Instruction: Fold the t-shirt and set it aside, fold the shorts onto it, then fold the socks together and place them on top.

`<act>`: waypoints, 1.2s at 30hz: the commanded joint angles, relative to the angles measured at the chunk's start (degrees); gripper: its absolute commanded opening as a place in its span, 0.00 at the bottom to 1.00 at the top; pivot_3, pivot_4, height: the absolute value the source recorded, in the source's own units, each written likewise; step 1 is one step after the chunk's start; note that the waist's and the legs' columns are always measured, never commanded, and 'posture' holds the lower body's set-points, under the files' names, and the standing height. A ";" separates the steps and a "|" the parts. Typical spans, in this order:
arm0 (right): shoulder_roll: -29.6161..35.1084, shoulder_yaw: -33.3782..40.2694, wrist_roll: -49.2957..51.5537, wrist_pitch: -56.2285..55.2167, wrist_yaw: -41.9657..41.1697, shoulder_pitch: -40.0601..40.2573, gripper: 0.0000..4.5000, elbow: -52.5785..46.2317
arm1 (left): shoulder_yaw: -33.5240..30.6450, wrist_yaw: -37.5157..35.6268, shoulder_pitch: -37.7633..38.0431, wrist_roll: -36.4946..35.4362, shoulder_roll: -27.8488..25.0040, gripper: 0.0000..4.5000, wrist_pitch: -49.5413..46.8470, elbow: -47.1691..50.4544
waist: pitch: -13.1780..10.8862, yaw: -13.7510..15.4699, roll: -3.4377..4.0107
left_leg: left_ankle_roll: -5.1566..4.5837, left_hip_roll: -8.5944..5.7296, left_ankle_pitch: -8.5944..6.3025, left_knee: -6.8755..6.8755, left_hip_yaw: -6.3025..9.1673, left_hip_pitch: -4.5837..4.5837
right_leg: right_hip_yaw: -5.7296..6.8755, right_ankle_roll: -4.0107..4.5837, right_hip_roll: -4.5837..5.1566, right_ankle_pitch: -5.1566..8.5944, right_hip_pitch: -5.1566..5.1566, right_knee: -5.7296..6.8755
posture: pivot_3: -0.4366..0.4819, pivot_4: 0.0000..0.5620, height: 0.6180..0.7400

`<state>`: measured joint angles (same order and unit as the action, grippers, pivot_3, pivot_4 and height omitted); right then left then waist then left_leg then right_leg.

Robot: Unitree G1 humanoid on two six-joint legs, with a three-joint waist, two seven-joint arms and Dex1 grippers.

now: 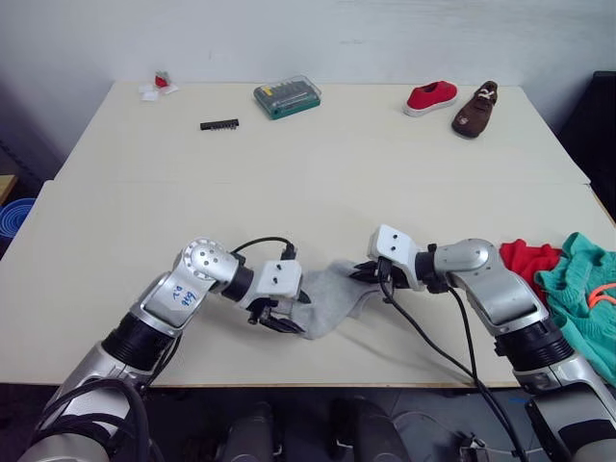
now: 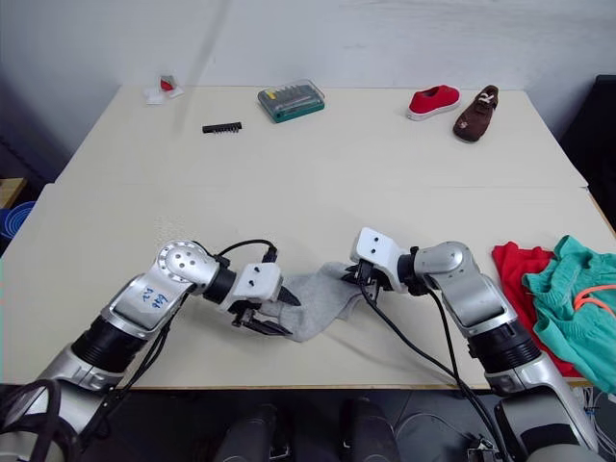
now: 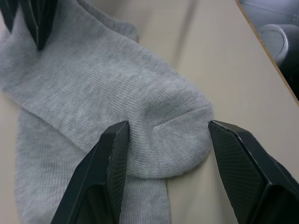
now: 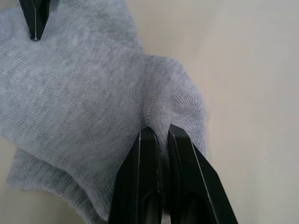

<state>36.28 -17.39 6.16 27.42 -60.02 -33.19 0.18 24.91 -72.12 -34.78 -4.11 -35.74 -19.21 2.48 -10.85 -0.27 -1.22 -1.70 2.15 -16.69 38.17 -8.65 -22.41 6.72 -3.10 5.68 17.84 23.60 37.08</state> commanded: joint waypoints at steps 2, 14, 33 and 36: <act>0.45 0.72 -1.01 -0.06 0.95 -0.45 0.34 -1.96 | 0.40 0.61 -0.63 1.25 1.11 0.63 1.75 -1.46 | 0.00 0.01 0.00 | 0.00 0.00 0.00 0.00 0.00 0.00 | 0.00 0.00 0.00 0.00 0.00 0.00 | 0.48 0.27 1.00; 0.99 2.17 1.90 3.65 -0.89 -1.81 0.50 -3.67 | -0.10 -0.10 -0.19 2.06 0.73 0.44 3.64 -2.63 | 0.00 -0.07 0.00 | 0.00 0.00 0.00 0.00 0.00 0.00 | 0.00 0.00 0.01 0.00 0.00 0.01 | 0.48 0.27 1.00; 1.65 3.94 2.40 3.16 -0.41 -2.53 0.01 -3.87 | -5.40 -1.01 -1.38 -6.16 1.08 0.00 -6.66 2.70 | 0.00 -0.08 0.00 | 0.00 0.00 0.00 -0.01 0.00 -0.02 | 0.01 0.00 0.01 0.00 0.02 0.00 | 0.48 0.27 1.00; 2.18 4.84 3.38 4.10 -0.38 -2.76 0.01 -5.22 | -7.03 -1.34 -2.11 -9.07 0.80 0.00 -10.94 4.58 | 0.00 -0.03 0.00 | 0.00 0.00 0.00 -0.01 0.01 -0.04 | 0.01 0.00 0.02 0.00 0.03 -0.01 | 0.48 0.27 1.00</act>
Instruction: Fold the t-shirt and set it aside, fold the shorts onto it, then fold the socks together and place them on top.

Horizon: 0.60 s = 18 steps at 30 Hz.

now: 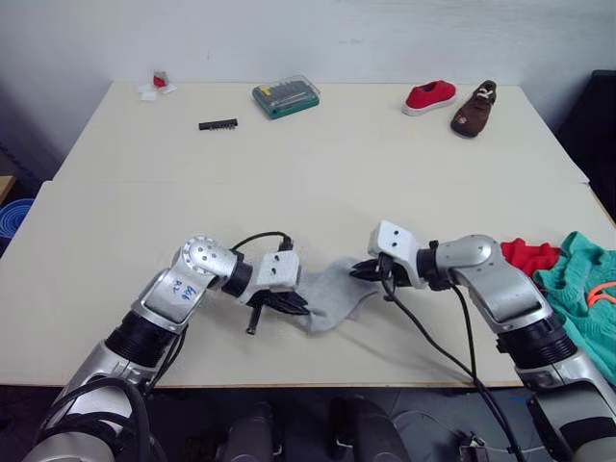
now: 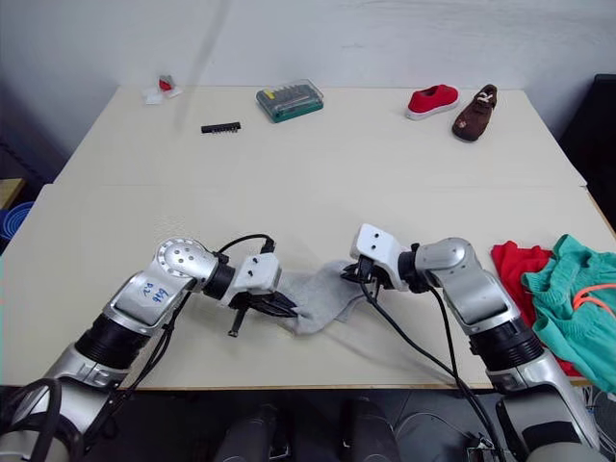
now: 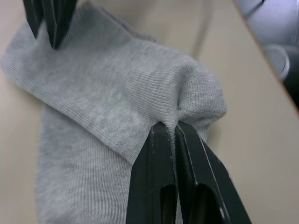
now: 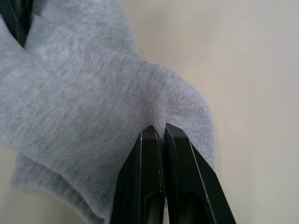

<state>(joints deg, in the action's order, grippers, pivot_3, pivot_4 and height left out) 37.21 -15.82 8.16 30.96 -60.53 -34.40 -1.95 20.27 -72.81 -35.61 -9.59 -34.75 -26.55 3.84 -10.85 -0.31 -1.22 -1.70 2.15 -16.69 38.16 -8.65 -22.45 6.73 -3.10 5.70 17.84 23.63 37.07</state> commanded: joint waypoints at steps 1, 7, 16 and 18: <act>1.33 3.56 1.71 0.91 0.15 -1.54 0.01 -3.61 | -2.66 -0.65 -1.41 -4.21 -0.30 0.00 -4.52 3.56 | 0.00 0.02 0.00 | 0.00 0.00 0.00 0.00 0.00 0.01 | 0.00 0.00 0.00 0.00 0.00 0.00 | 0.48 0.27 1.00; 2.15 5.65 3.84 4.55 0.64 -0.50 0.01 -7.88 | -2.84 -0.75 -2.05 -3.98 -1.43 0.00 -3.38 2.43 | 0.00 0.00 0.00 | 0.00 0.00 0.00 -0.02 0.01 0.01 | 0.00 0.00 -0.01 0.00 0.00 -0.01 | 0.48 0.27 1.00; 2.32 2.75 1.44 1.32 2.77 3.86 0.01 -8.31 | -1.64 -0.32 -3.03 -3.47 -0.11 0.00 -1.31 -1.01 | 0.00 0.09 0.00 | 0.00 -0.01 0.00 -0.04 0.01 -0.02 | 0.01 0.00 0.00 0.00 0.00 -0.06 | 0.48 0.27 1.00; 1.75 2.85 1.50 1.46 3.57 3.99 0.01 -7.92 | -1.38 -0.17 -3.04 -3.20 0.25 0.00 -0.99 -1.30 | 0.00 0.08 0.00 | 0.00 -0.01 0.00 -0.03 0.01 -0.02 | 0.02 0.00 -0.01 0.00 0.00 -0.05 | 0.48 0.27 1.00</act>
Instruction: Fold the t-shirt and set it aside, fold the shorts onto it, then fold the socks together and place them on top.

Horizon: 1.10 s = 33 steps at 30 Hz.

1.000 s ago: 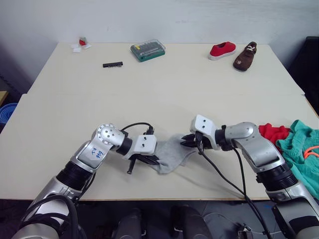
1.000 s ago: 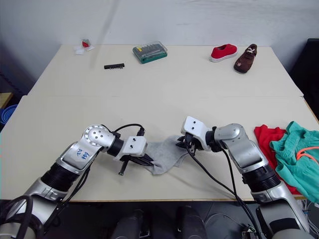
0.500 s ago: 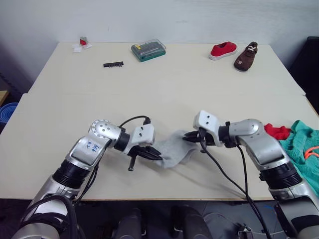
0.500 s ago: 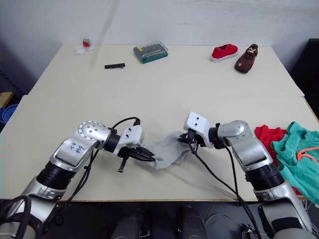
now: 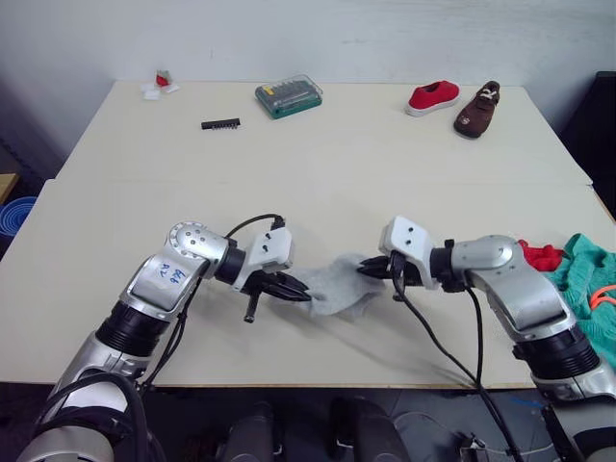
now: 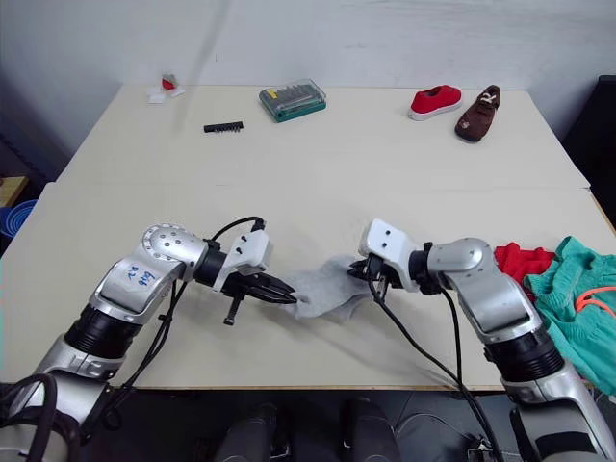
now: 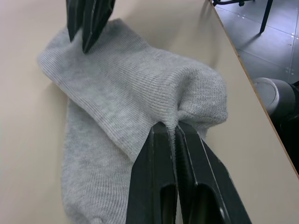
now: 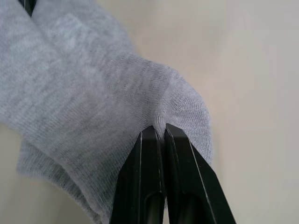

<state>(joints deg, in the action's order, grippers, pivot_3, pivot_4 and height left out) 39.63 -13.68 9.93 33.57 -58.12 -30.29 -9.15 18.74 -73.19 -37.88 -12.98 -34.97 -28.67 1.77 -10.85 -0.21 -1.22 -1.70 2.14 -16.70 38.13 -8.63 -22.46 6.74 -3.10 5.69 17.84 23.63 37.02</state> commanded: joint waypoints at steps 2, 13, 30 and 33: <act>-0.93 0.89 0.05 -0.75 1.44 -0.13 0.01 -0.57 | 0.29 0.41 -0.81 0.15 0.80 0.00 0.99 0.62 | 0.00 -0.14 0.00 | 0.00 0.00 0.00 0.00 0.00 0.00 | 0.00 0.00 -0.01 0.00 0.00 0.01 | 0.48 0.27 1.00; -0.95 1.51 0.50 -0.24 2.16 -0.30 0.01 -0.57 | 0.98 2.36 0.61 -0.30 1.76 0.00 -1.74 1.37 | 0.00 -0.05 0.00 | 0.00 0.01 0.00 -0.01 0.00 0.00 | 0.00 0.00 -0.01 0.00 0.01 0.00 | 0.48 0.27 1.00; -0.07 0.99 0.03 0.69 0.97 -0.20 0.38 -0.42 | 1.41 3.51 0.00 1.29 1.99 0.35 0.26 0.53 | 0.00 -0.03 0.00 | 0.00 0.01 0.00 -0.02 0.00 0.00 | 0.00 0.00 -0.01 0.00 0.01 0.00 | 0.48 0.27 1.00; 0.04 0.91 -0.12 0.55 0.79 -0.35 0.33 -0.02 | 1.45 3.32 -0.17 1.03 2.26 0.35 0.26 0.45 | 0.00 -0.02 0.00 | 0.00 0.01 0.00 -0.02 0.00 0.00 | 0.00 0.00 -0.01 0.00 0.01 0.00 | 0.48 0.27 1.00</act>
<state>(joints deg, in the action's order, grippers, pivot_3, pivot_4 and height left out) 38.72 -13.43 9.66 34.22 -56.90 -30.22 -8.74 20.70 -69.71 -37.37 -11.65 -32.83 -29.24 1.43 -10.85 -0.23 -1.22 -1.70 2.15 -16.70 38.11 -8.63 -22.46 6.74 -3.10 5.68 17.84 23.64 37.02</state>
